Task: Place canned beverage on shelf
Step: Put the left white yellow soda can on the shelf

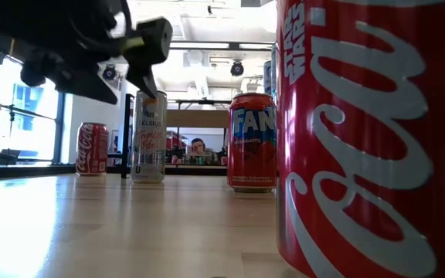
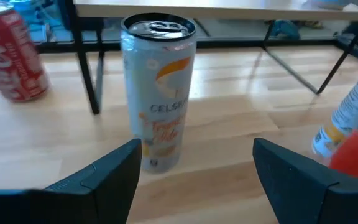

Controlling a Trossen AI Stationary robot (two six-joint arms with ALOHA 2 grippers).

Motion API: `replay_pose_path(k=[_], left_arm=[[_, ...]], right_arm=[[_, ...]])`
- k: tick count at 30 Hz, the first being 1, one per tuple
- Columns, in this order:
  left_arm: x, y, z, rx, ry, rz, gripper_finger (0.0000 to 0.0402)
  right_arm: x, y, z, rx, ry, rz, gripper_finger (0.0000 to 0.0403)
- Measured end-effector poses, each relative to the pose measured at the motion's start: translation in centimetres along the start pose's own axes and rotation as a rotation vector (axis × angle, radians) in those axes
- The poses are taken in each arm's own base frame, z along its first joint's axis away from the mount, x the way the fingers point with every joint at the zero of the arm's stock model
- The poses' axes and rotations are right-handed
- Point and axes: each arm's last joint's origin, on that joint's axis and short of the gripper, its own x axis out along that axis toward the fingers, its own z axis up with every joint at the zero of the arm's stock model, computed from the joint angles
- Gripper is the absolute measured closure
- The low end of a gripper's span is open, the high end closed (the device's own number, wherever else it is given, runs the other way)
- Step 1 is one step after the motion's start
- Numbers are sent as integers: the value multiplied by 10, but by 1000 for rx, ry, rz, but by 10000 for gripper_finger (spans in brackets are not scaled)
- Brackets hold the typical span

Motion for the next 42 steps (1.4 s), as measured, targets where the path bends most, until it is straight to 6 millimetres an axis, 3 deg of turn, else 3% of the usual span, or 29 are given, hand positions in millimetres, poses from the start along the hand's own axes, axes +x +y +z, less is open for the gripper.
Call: replay_pose_path(k=[8, 20, 33, 42], left_arm=[[31, 3, -11, 2, -102, -50, 109], [54, 1, -11, -112, -93, 0, 109], [39, 6, -17, -36, -23, 13, 106], [45, 6, -14, -25, -39, 32, 36]], right_arm=[[0, 0, 0, 1, 0, 0, 64], [0, 0, 0, 0, 1, -1, 64], [0, 0, 0, 0, 2, -1, 64], [0, 0, 0, 0, 2, -1, 64]])
